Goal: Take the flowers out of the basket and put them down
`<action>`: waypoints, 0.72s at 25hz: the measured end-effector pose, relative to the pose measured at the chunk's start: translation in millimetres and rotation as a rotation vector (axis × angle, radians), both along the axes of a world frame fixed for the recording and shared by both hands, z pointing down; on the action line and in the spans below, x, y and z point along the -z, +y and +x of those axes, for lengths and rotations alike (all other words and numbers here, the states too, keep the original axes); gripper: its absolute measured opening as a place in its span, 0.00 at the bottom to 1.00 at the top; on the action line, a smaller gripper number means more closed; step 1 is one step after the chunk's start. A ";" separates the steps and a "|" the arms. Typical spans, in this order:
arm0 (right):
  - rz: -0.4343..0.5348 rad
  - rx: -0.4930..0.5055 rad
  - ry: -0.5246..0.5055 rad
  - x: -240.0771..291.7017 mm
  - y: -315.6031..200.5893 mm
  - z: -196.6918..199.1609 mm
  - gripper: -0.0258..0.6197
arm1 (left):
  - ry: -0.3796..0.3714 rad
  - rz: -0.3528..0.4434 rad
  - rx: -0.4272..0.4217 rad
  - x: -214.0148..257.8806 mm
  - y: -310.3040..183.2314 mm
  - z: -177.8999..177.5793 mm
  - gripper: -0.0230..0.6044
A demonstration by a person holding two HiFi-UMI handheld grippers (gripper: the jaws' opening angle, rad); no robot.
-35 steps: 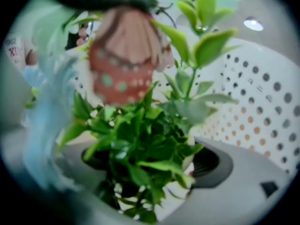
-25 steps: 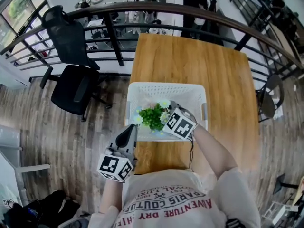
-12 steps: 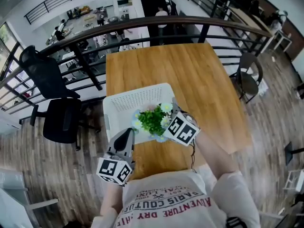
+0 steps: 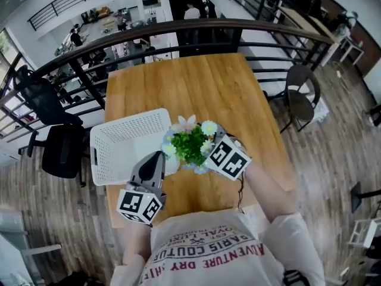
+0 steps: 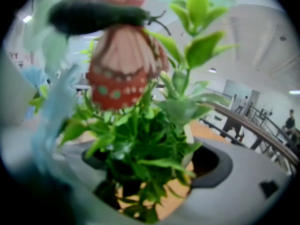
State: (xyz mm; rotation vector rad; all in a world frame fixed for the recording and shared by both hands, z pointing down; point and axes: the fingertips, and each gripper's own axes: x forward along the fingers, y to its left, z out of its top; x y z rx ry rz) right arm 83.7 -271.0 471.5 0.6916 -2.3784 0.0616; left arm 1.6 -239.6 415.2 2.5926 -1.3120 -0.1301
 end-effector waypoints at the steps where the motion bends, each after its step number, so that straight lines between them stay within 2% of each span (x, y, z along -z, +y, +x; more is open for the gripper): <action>1: -0.003 -0.004 0.004 -2.8 -0.4 17.6 0.79 | -0.003 0.001 0.001 -2.1 -0.4 15.9 0.07; 5: -0.039 -0.017 0.014 -30.9 -1.7 72.6 0.79 | -0.004 -0.012 0.003 -16.4 -1.7 70.8 0.07; 10: -0.108 -0.022 0.036 -85.1 3.7 122.0 0.79 | -0.057 -0.026 -0.010 -36.3 5.3 127.3 0.07; 18: -0.186 -0.024 0.009 -169.3 0.3 141.5 0.79 | -0.104 -0.124 0.042 -74.4 6.2 135.9 0.08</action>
